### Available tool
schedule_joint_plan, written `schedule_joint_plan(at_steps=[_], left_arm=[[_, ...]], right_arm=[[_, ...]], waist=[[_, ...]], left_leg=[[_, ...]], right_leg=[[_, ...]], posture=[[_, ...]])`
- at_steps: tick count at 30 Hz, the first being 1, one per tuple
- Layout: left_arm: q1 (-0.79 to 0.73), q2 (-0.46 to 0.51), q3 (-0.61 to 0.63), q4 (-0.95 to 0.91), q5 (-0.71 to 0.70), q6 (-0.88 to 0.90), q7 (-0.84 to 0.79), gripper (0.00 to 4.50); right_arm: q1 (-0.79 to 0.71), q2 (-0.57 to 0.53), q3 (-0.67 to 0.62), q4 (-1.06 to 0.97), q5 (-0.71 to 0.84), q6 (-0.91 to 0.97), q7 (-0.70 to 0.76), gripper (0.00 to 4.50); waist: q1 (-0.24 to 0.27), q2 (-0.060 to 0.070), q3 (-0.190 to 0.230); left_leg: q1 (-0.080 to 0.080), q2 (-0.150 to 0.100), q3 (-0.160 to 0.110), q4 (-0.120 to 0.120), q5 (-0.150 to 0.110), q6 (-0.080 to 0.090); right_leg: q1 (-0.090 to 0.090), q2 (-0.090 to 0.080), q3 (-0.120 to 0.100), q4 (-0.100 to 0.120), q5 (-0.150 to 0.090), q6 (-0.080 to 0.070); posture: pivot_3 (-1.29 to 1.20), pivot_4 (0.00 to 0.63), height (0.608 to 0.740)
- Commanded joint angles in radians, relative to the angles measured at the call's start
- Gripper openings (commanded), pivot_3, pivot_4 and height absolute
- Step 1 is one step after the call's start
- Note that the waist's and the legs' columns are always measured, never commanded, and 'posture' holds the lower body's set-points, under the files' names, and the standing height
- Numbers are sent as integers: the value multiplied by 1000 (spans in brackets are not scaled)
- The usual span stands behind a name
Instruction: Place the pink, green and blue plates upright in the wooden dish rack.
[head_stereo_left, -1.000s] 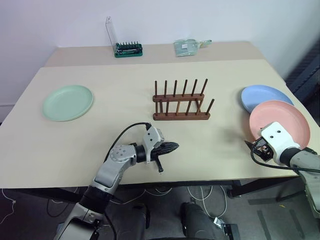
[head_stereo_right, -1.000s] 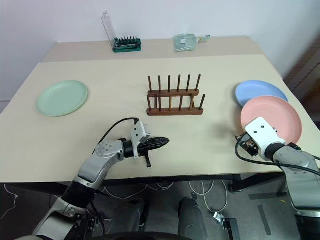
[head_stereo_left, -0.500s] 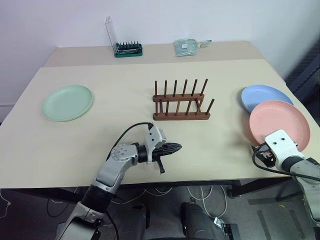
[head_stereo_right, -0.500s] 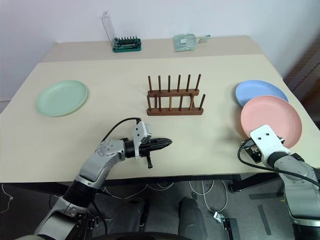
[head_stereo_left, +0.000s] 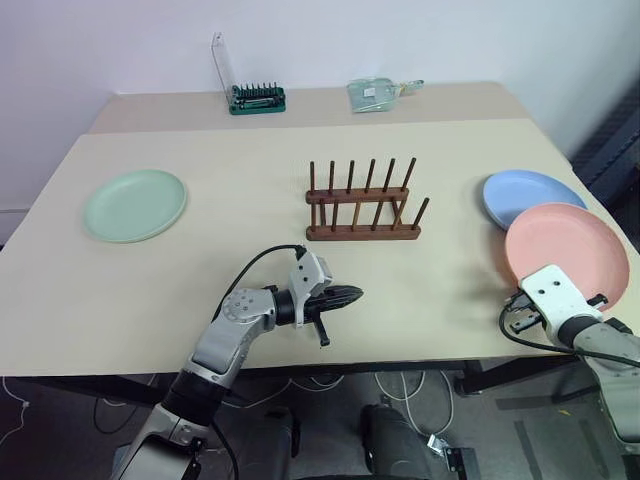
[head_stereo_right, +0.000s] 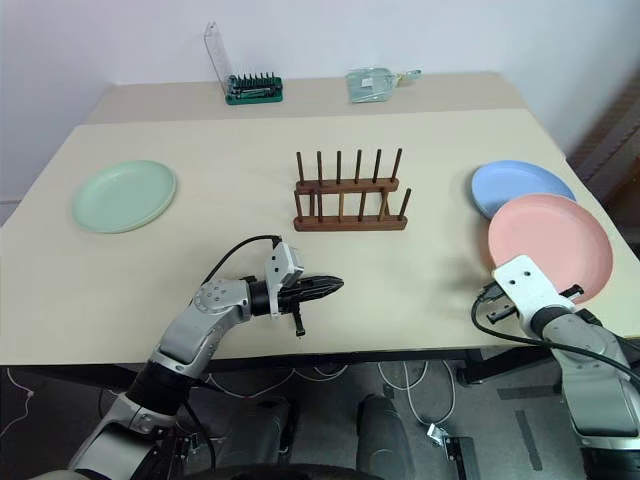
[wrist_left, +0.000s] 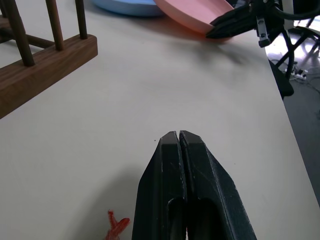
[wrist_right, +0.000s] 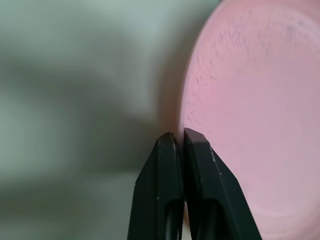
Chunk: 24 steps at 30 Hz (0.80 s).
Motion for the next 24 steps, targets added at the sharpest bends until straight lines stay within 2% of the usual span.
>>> schedule_joint_plan(at_steps=[1, 4, 6, 11, 15, 19, 24], left_arm=[[-12, -2, 3, -16, -5, -9, -2, 0], [-16, -3, 3, -9, -3, -11, -2, 0], [-19, -3, 4, -3, -1, -13, -1, 0], [-23, -5, 5, 9, 3, -22, 0, 0], [-25, -6, 7, 16, 5, -28, 5, 0], [-29, -3, 11, 21, 8, -35, 13, 0], [-30, 2, 19, 22, 14, -44, 23, 0]], right_arm=[[18, -9, -5, -42, -4, -12, 16, 19], [23, -40, -8, -75, -24, -33, 29, 19], [-26, -85, -26, -82, -52, -78, 20, 19], [-259, -115, -55, -108, 56, -115, 66, 19], [-461, -68, -42, -153, 243, -16, 139, 19], [-736, 50, -52, -140, 634, 201, 219, 19], [-889, 126, -89, -5, 873, 349, 231, 19]], waist=[[0, 0, 0], [-1, 0, 0], [-4, 1, 0], [-7, 2, 1], [-3, 1, 1], [-2, 1, 2], [1, 1, 2]], left_leg=[[0, 0, 0, 0, 0, 0], [0, 0, 0, 0, 0, 0], [0, 0, 0, 0, 0, 0], [0, 0, 1, 0, 0, 0], [-1, 0, 0, 0, 0, 0], [-3, 0, -2, 0, 0, 0], [-4, 0, -4, 0, 0, 0]], right_leg=[[0, 0, 0, 0, 0, 0], [0, 0, 0, 0, 0, 0], [0, 0, 0, 0, -1, 1], [-1, 0, 0, 0, -2, 3], [-1, 0, 0, 0, 2, 2], [-2, 0, -1, -1, 2, 2], [-2, 0, -2, -1, 2, 1]], posture=[[0, 150, 740], [0, 150, 740], [0, 150, 740], [0, 150, 740], [0, 150, 740], [0, 150, 740], [0, 150, 740]])
